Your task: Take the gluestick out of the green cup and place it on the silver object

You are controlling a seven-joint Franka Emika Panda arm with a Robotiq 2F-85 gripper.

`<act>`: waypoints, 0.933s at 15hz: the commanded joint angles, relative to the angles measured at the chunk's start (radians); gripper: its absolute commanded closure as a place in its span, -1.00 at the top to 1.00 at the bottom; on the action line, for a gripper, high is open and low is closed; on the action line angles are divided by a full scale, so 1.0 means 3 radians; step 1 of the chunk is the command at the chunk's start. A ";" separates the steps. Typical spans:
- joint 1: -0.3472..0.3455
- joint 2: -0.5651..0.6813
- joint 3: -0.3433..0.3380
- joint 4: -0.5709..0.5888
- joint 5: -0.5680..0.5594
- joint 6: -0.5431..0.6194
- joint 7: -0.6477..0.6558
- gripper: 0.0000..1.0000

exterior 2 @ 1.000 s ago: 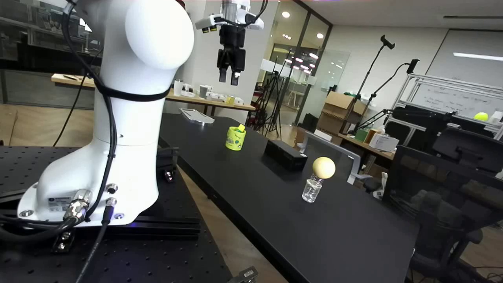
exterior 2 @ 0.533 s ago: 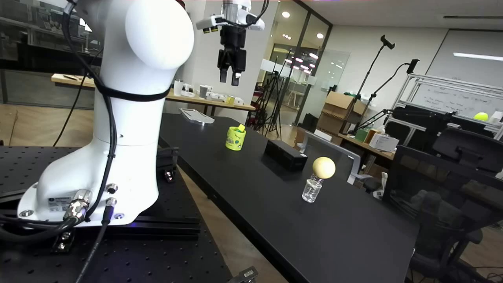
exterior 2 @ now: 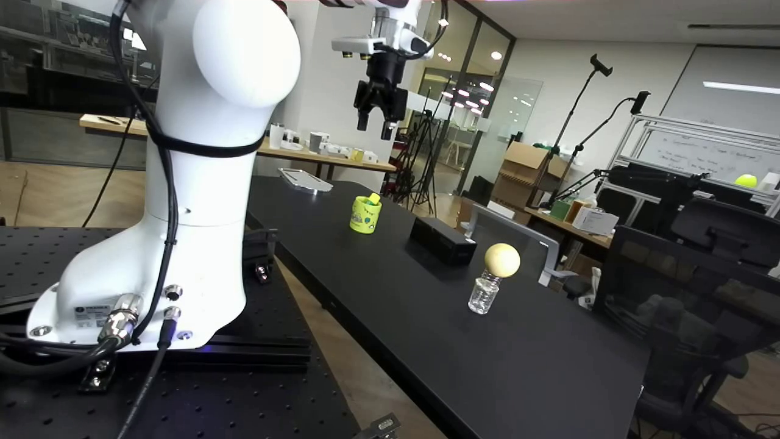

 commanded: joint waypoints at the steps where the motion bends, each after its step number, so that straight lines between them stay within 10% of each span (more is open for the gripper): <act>1: 0.0005 0.0704 -0.0049 0.0538 -0.0235 0.0061 -0.0263 1.00; 14: 0.0413 0.2674 -0.0006 0.2424 -0.0800 -0.0458 -0.0650 1.00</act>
